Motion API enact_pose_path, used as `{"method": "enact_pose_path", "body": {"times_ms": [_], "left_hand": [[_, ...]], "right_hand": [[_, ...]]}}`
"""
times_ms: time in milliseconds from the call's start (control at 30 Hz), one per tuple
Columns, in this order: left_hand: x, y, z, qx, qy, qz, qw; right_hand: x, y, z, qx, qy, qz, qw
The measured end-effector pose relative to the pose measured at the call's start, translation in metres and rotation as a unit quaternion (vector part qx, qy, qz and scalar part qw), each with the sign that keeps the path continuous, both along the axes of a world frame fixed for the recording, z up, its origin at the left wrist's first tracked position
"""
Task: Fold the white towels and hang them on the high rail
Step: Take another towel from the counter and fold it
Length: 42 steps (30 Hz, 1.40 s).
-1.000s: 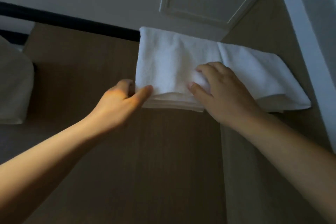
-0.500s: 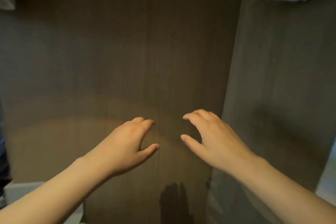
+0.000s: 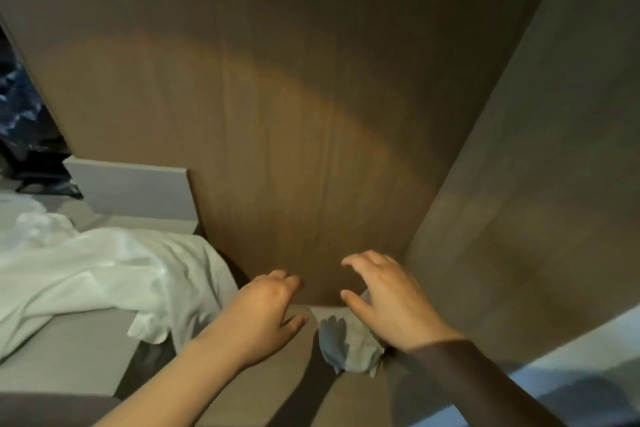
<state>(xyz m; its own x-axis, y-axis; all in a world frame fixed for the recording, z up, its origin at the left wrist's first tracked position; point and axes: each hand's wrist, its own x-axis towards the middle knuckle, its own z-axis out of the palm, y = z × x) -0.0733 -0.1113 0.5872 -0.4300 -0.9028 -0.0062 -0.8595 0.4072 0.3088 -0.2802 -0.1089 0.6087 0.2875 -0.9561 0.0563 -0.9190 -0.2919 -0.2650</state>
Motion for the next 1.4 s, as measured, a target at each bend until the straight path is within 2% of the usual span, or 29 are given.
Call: {"method": "enact_pose_path", "body": {"times_ms": [167,333,667,867,967,1200,1400], "left_hand": [[0.027,0.034,-0.039,0.086,0.007,0.050,0.995],[0.078,0.056,-0.052,0.114,0.040,0.128,0.984],[0.230,0.099,-0.049,0.110,0.097,0.246,0.958],[0.332,0.111,-0.050,0.108,0.110,0.277,0.948],[0.369,0.109,-0.054,0.112,0.126,0.310,0.936],[0.421,0.089,-0.064,0.112,0.135,0.312,0.934],[0.460,0.045,-0.070,0.101,0.122,0.317,0.935]], "right_hand": [[0.028,0.012,-0.045,0.087,0.015,0.030,0.996],[0.077,0.016,-0.060,0.120,0.025,0.054,0.991],[0.229,0.026,-0.076,0.148,0.009,0.121,0.981],[0.326,0.026,-0.085,0.179,0.009,0.120,0.977],[0.353,0.025,-0.086,0.184,0.000,0.109,0.977],[0.397,-0.013,-0.094,0.232,0.000,0.092,0.969],[0.430,-0.058,-0.098,0.136,0.004,0.114,0.984]]}}
